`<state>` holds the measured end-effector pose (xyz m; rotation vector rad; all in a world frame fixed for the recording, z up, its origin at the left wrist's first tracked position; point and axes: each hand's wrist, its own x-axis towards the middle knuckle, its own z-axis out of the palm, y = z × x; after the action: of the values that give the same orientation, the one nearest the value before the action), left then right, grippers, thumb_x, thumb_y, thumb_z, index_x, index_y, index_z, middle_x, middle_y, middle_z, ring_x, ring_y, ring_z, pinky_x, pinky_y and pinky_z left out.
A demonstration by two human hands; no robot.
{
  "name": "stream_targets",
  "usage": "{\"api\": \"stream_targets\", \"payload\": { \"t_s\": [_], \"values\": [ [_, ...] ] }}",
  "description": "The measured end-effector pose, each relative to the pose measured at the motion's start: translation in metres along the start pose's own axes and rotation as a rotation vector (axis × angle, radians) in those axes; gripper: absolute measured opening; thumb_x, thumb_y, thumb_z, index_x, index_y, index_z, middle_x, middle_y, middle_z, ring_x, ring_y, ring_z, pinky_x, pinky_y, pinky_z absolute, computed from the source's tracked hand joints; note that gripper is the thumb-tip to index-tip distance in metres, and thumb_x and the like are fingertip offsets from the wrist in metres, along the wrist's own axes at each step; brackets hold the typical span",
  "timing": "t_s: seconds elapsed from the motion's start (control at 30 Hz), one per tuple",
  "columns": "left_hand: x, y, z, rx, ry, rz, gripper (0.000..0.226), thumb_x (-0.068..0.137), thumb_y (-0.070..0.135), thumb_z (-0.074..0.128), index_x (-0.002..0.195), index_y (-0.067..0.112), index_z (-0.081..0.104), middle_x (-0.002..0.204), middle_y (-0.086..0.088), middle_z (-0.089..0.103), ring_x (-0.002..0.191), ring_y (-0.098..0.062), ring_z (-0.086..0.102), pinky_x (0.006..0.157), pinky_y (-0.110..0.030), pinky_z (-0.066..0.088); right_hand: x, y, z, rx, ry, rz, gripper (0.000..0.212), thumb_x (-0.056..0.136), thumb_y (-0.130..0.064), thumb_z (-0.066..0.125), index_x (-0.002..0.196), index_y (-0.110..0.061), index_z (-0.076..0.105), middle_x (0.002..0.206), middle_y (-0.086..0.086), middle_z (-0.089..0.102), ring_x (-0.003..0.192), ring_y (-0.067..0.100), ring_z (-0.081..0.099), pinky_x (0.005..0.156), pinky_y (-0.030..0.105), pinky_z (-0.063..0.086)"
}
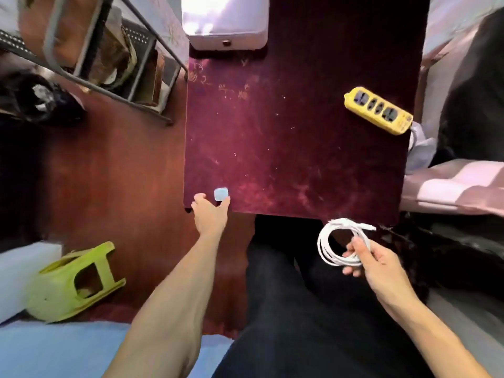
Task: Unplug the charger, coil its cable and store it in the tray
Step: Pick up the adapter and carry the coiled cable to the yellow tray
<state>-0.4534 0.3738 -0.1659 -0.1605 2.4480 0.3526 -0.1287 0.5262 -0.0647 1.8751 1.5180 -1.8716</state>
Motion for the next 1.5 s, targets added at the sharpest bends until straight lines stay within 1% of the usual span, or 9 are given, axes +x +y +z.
{"api": "stream_targets", "payload": {
  "t_s": [0.23, 0.37, 0.5, 0.67, 0.97, 1.2, 1.33, 1.43, 1.5],
  "values": [
    [0.040, 0.025, 0.027, 0.102, -0.024, 0.025, 0.044, 0.085, 0.030, 0.073, 0.112, -0.003, 0.061, 0.114, -0.020, 0.064, 0.106, -0.038, 0.063, 0.090, -0.043, 0.049, 0.005, 0.023, -0.006, -0.025, 0.076, 0.060, 0.031, 0.109, -0.035, 0.055, 0.092, -0.018, 0.075, 0.072, 0.006, 0.078, 0.058, 0.012, 0.072, 0.052, 0.014, 0.052],
    [0.017, 0.034, 0.000, 0.044, -0.187, 0.074, 0.031, 0.085, 0.029, 0.072, 0.086, -0.002, 0.075, 0.079, -0.014, 0.073, 0.074, -0.031, 0.067, 0.062, -0.032, 0.050, 0.000, 0.013, -0.012, -0.079, 0.089, 0.045, 0.028, 0.109, -0.033, 0.056, 0.096, -0.019, 0.076, 0.075, 0.002, 0.079, 0.059, 0.010, 0.075, 0.056, 0.020, 0.054],
    [-0.040, 0.035, -0.037, -0.089, -0.308, 0.202, 0.030, 0.085, 0.038, 0.072, 0.075, 0.010, 0.079, 0.074, -0.007, 0.078, 0.077, -0.027, 0.075, 0.079, -0.040, 0.057, -0.009, -0.007, -0.024, -0.124, 0.076, -0.020, 0.028, 0.107, -0.028, 0.060, 0.091, -0.012, 0.076, 0.072, 0.006, 0.080, 0.055, 0.008, 0.073, 0.052, 0.017, 0.052],
    [-0.110, 0.007, -0.072, -0.233, -0.382, 0.222, 0.030, 0.081, 0.038, 0.074, 0.075, 0.009, 0.076, 0.076, -0.013, 0.077, 0.060, -0.018, 0.065, 0.075, -0.042, 0.059, -0.016, -0.038, -0.037, -0.243, -0.033, -0.148, 0.017, 0.106, -0.015, 0.063, 0.093, -0.012, 0.074, 0.064, -0.005, 0.078, 0.050, 0.011, 0.074, 0.046, 0.014, 0.049],
    [-0.229, -0.103, -0.071, -0.749, -0.118, -0.038, 0.011, 0.090, 0.012, 0.075, 0.083, 0.004, 0.074, 0.067, -0.001, 0.070, 0.056, -0.013, 0.059, 0.054, -0.022, 0.054, -0.012, -0.083, -0.020, -0.418, -0.275, -0.330, 0.022, 0.105, -0.012, 0.065, 0.087, -0.005, 0.076, 0.074, 0.018, 0.078, 0.048, 0.013, 0.072, 0.045, 0.018, 0.049],
    [-0.289, -0.200, -0.032, -1.003, 0.118, -0.421, 0.018, 0.092, 0.029, 0.073, 0.088, 0.012, 0.077, 0.066, 0.002, 0.074, 0.049, -0.007, 0.063, 0.060, -0.026, 0.055, -0.031, -0.118, 0.055, -0.589, -0.505, -0.403, 0.018, 0.104, -0.010, 0.065, 0.094, -0.002, 0.077, 0.066, 0.006, 0.076, 0.048, 0.011, 0.070, 0.045, 0.015, 0.051],
    [-0.299, -0.239, -0.029, -1.172, 0.236, -0.636, 0.024, 0.092, 0.039, 0.070, 0.086, 0.016, 0.074, 0.060, -0.001, 0.074, 0.049, -0.008, 0.066, 0.054, -0.021, 0.055, -0.043, -0.131, 0.113, -0.665, -0.618, -0.446, 0.019, 0.104, -0.011, 0.065, 0.094, -0.001, 0.078, 0.068, 0.013, 0.078, 0.054, 0.022, 0.074, 0.052, 0.029, 0.058],
    [-0.290, -0.264, -0.041, -1.251, 0.286, -0.670, 0.024, 0.093, 0.038, 0.069, 0.088, 0.015, 0.073, 0.055, -0.002, 0.071, 0.046, -0.008, 0.063, 0.052, -0.020, 0.054, -0.048, -0.139, 0.167, -0.736, -0.658, -0.502, 0.021, 0.103, -0.016, 0.068, 0.089, -0.006, 0.080, 0.070, 0.015, 0.079, 0.056, 0.025, 0.076, 0.061, 0.038, 0.059],
    [-0.280, -0.284, -0.057, -1.280, 0.309, -0.669, 0.024, 0.093, 0.038, 0.069, 0.091, 0.014, 0.073, 0.059, -0.004, 0.072, 0.048, -0.009, 0.063, 0.054, -0.022, 0.055, -0.054, -0.140, 0.207, -0.772, -0.661, -0.527, 0.020, 0.103, -0.017, 0.069, 0.088, -0.008, 0.080, 0.069, 0.012, 0.079, 0.053, 0.020, 0.076, 0.056, 0.028, 0.058]
  ]
}}
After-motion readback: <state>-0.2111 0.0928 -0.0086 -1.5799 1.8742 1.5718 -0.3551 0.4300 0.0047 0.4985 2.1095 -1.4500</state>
